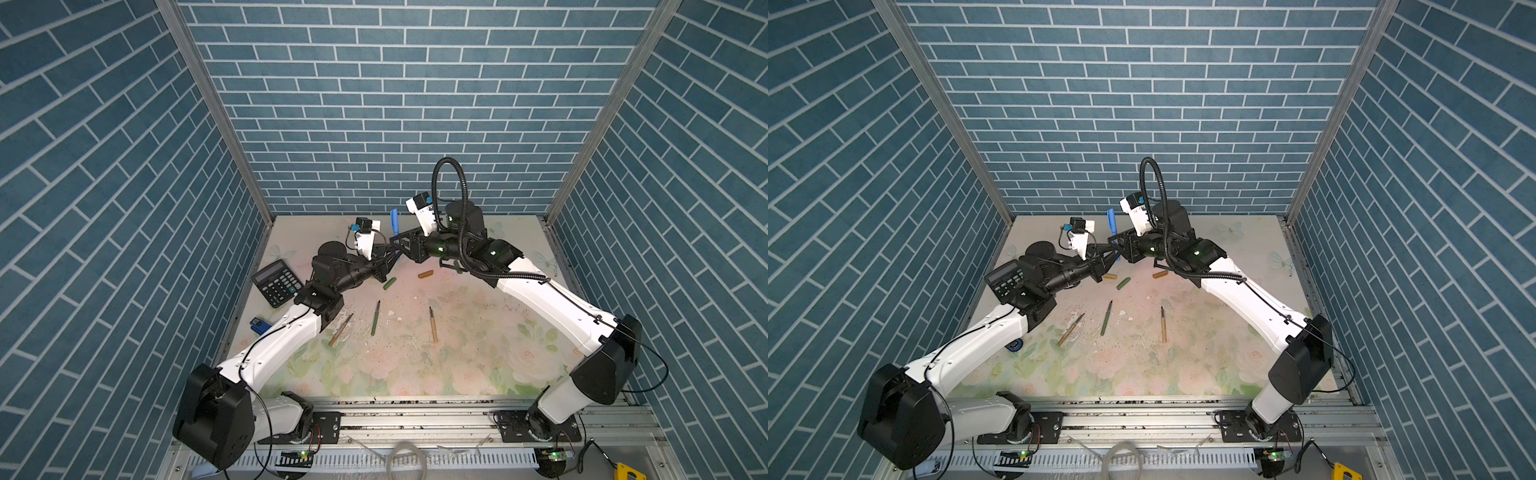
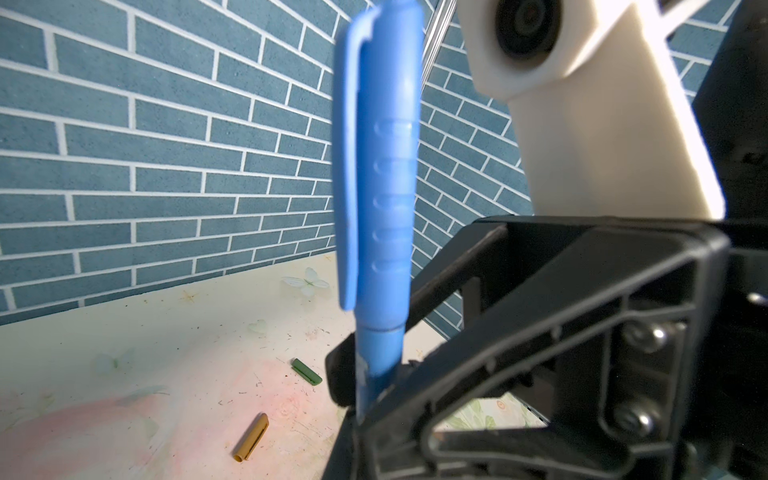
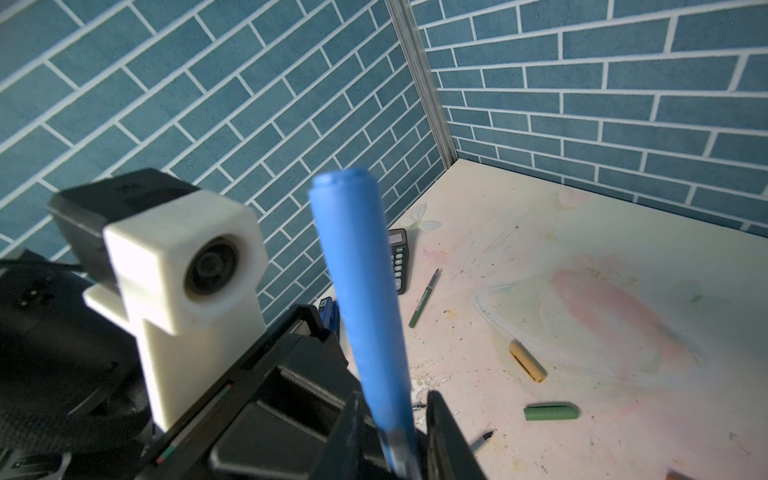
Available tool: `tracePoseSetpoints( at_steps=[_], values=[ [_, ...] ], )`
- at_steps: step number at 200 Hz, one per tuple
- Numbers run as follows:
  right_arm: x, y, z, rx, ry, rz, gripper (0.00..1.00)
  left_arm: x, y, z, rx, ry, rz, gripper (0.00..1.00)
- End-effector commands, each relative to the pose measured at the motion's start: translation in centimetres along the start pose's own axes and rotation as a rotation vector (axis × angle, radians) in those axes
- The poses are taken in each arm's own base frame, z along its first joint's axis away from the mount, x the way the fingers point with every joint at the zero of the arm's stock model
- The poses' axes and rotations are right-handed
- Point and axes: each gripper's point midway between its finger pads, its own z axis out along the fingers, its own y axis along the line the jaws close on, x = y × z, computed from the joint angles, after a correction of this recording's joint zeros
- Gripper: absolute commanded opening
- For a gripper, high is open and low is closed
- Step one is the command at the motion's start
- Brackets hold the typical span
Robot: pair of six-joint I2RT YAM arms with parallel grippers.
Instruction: Insert the pens into the pen caps
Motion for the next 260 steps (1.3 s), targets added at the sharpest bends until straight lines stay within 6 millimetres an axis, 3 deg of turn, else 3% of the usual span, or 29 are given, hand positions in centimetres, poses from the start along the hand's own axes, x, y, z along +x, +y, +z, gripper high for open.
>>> tracePoseSetpoints(
  at_steps=[1, 23, 37, 44, 63, 72, 103, 123, 139, 161, 182, 196, 237, 260],
  values=[
    [-0.7, 0.6, 0.3, -0.02, -0.025, -0.006, 0.13, -0.4, -0.7, -0.3, 0.029, -0.018, 0.016, 0.0],
    [-1.1, 0.8, -0.1, -0.022, -0.04, -0.012, 0.05, -0.4, -0.7, -0.2, 0.027, -0.017, 0.004, 0.0],
    [-1.6, 0.6, -0.6, 0.004, -0.066, -0.02, 0.05, -0.4, -0.6, -0.2, 0.022, -0.018, -0.004, 0.12],
    [-1.7, 0.5, -0.7, 0.013, -0.07, -0.022, 0.05, -0.4, -0.5, -0.2, 0.017, -0.017, -0.008, 0.21],
    [-2.4, -0.2, -1.3, 0.07, -0.08, -0.043, 0.05, -0.5, -0.3, -0.5, -0.008, -0.017, -0.018, 0.58],
    [-3.0, -0.6, -1.8, 0.102, -0.081, -0.052, 0.05, -0.7, -0.3, -0.7, -0.018, -0.021, -0.019, 0.68],
    [-4.9, -3.9, -4.2, 0.219, -0.079, 0.002, 0.04, -1.8, -0.2, -2.2, -0.074, -0.08, 0.005, 0.92],
    [-4.0, -8.5, -6.1, 0.357, -0.034, 0.038, 0.04, -2.4, 0.5, -3.1, -0.135, -0.123, 0.015, 0.96],
    [-1.5, -13.7, -7.9, 0.467, 0.048, 0.129, 0.04, -2.5, 1.7, -3.5, -0.213, -0.136, -0.006, 0.96],
    [4.3, -20.4, -10.4, 0.606, 0.233, 0.304, 0.04, -2.2, 3.7, -3.9, -0.33, -0.106, -0.039, 0.96],
    [10.1, -25.5, -11.9, 0.704, 0.392, 0.416, 0.05, -1.4, 5.4, -4.0, -0.422, -0.074, -0.065, 0.96],
    [12.9, -28.7, -12.9, 0.832, 0.457, 0.393, 0.02, -1.2, 5.9, -4.0, -0.44, -0.065, -0.068, 0.96],
    [19.0, -34.4, -13.2, 0.869, 0.606, 0.508, 0.04, -0.8, 6.3, -3.9, -0.455, -0.048, -0.054, 0.95],
    [21.4, -36.2, -13.0, 0.864, 0.715, 0.547, 0.04, -0.6, 6.3, -3.7, -0.452, -0.037, -0.048, 0.96]
  ],
)
